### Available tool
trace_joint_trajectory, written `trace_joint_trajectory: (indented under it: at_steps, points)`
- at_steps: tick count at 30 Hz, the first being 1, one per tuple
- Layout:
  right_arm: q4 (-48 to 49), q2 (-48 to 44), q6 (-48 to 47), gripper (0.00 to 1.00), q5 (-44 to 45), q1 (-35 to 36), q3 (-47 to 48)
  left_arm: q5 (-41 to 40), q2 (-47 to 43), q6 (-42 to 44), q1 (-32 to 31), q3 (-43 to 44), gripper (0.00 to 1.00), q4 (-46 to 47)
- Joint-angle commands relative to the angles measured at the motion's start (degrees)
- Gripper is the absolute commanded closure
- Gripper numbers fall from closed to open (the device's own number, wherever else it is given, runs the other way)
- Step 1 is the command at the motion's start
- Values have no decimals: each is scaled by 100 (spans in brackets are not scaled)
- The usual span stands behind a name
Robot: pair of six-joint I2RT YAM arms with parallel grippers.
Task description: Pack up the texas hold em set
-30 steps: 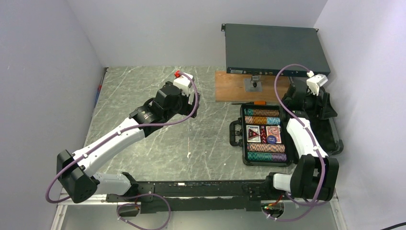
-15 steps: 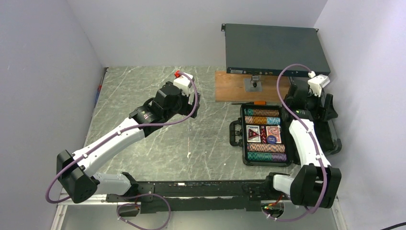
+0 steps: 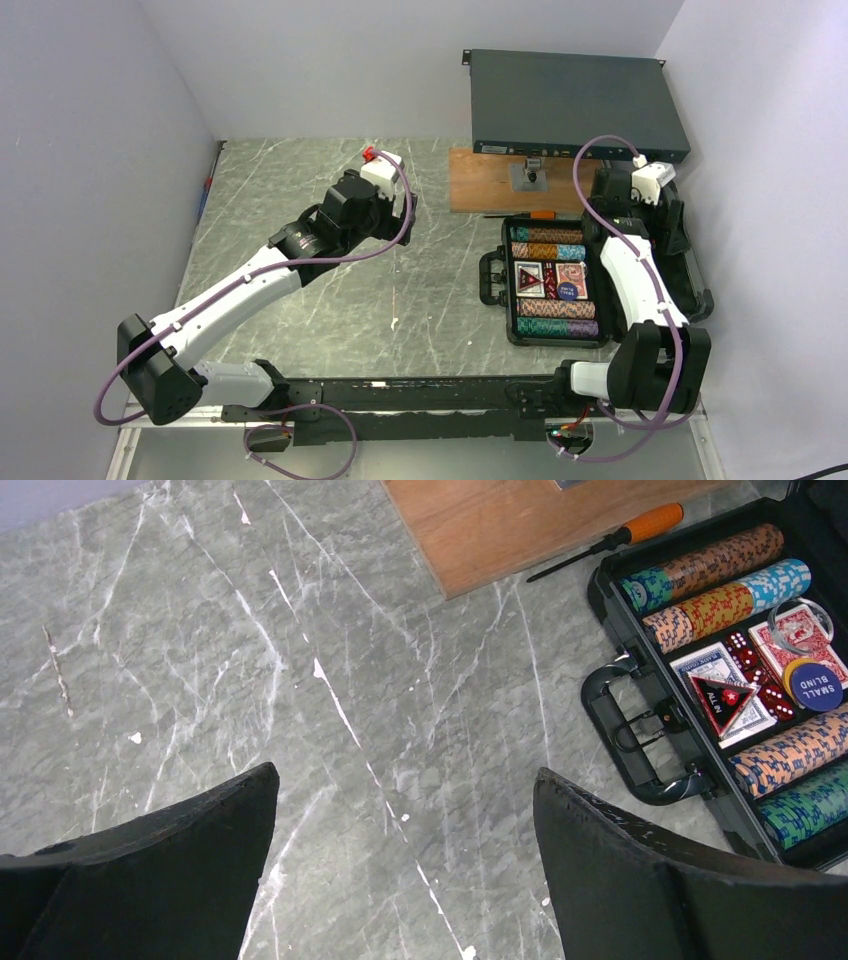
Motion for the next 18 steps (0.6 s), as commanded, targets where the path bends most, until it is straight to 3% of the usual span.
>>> trace_joint_trajectory:
  at_steps: [1, 6, 9, 12, 18]
  points:
    - [535, -145, -196, 14, 404, -88, -43, -178, -134, 17, 19, 1, 1, 41]
    - [1779, -142, -1306, 25, 695, -132, -329, -178, -138, 21, 12, 0, 1, 32]
    - [1979, -144, -1544, 27, 712, -165, -331, -179, -152, 18, 12, 5, 1, 25]
    - [1951, -190, -1455, 36, 635, -280, -329, -167, -176, 21, 16, 1, 1, 33]
    - [1524, -304, -1102, 81, 427, -353, -235, -197, -212, 30, 13, 7, 1, 29]
